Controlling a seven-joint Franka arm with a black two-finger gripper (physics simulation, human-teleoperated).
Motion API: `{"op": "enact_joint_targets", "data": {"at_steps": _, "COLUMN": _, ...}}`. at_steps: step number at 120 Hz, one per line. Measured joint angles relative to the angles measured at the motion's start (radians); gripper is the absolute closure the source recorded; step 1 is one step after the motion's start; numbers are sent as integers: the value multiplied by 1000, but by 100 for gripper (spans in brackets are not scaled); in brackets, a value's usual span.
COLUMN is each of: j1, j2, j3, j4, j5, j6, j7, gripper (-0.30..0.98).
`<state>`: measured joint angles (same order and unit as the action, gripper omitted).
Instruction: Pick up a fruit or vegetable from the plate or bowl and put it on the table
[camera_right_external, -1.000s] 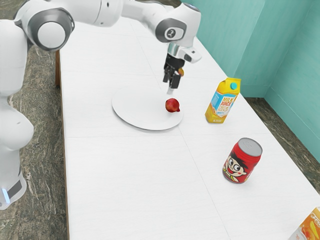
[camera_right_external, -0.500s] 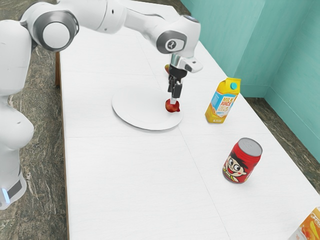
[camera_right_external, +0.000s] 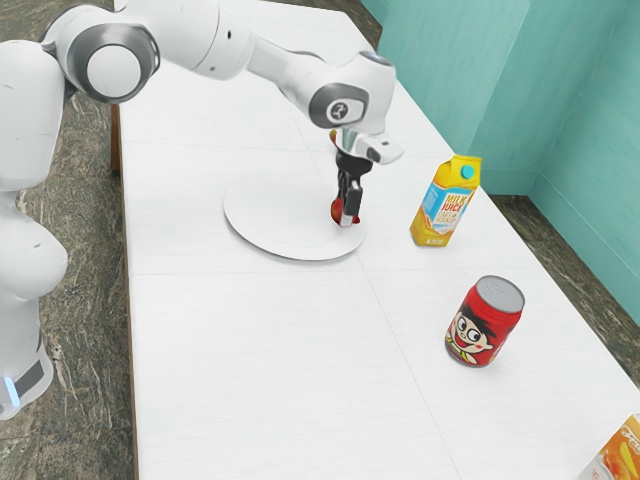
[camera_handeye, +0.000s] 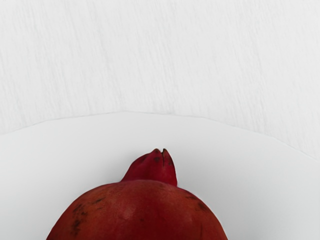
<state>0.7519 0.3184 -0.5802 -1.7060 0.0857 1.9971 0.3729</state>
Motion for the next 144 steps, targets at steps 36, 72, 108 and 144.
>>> {"op": "enact_joint_targets", "data": {"at_steps": 36, "j1": -3, "j2": -41, "j3": -51, "j4": 4, "j5": 37, "j6": 13, "j7": -15, "gripper": 42}}
{"op": "enact_joint_targets", "data": {"at_steps": 72, "j1": -8, "j2": -34, "j3": -403, "j4": 112, "j5": 225, "j6": -167, "j7": -141, "gripper": 33}}
{"op": "enact_joint_targets", "data": {"at_steps": 108, "j1": -77, "j2": 61, "j3": -420, "j4": 102, "j5": 249, "j6": -207, "j7": -263, "gripper": 19}}
{"op": "enact_joint_targets", "data": {"at_steps": 144, "j1": -659, "j2": -208, "j3": 382, "j4": 279, "j5": 180, "j6": -306, "j7": -283, "gripper": 2}}
